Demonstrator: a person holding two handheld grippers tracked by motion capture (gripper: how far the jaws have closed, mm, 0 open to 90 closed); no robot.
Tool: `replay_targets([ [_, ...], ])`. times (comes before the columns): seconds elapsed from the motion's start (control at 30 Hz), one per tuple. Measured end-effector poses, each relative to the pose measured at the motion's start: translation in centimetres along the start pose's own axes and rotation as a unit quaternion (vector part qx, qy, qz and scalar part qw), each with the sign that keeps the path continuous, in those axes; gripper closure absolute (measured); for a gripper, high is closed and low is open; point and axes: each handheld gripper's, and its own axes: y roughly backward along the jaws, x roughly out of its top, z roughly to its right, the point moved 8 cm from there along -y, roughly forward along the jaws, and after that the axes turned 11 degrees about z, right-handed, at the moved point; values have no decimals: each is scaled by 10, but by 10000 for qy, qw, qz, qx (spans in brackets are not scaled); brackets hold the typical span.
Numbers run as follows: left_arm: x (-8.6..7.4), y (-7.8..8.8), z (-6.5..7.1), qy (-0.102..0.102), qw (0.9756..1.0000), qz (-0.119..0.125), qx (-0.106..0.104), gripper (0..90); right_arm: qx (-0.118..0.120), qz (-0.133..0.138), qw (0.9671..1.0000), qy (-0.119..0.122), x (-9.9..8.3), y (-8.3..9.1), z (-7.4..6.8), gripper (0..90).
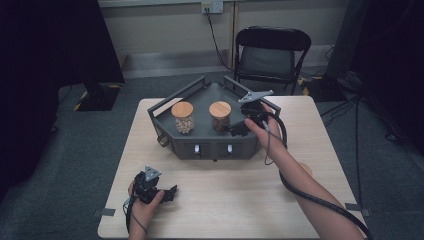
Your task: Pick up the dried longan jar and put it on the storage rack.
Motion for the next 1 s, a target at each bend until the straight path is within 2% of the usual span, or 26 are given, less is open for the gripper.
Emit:
replay_targets([
  [0.2,0,0,0,0,10000,-1,0,2,-39,77,10000,8,-5,15,4,10],
  [0.5,0,0,0,0,10000,0,0,2,43,157,9998,-65,-12,41,13,12],
  [0.7,0,0,0,2,10000,1,0,2,85,75,9999,7,-21,53,13,12],
  [0.8,0,0,0,-1,10000,0,0,2,128,102,9999,-44,-27,58,14,11],
  [1.0,0,0,0,1,10000,2,0,2,138,81,9999,19,-34,66,9,12],
])
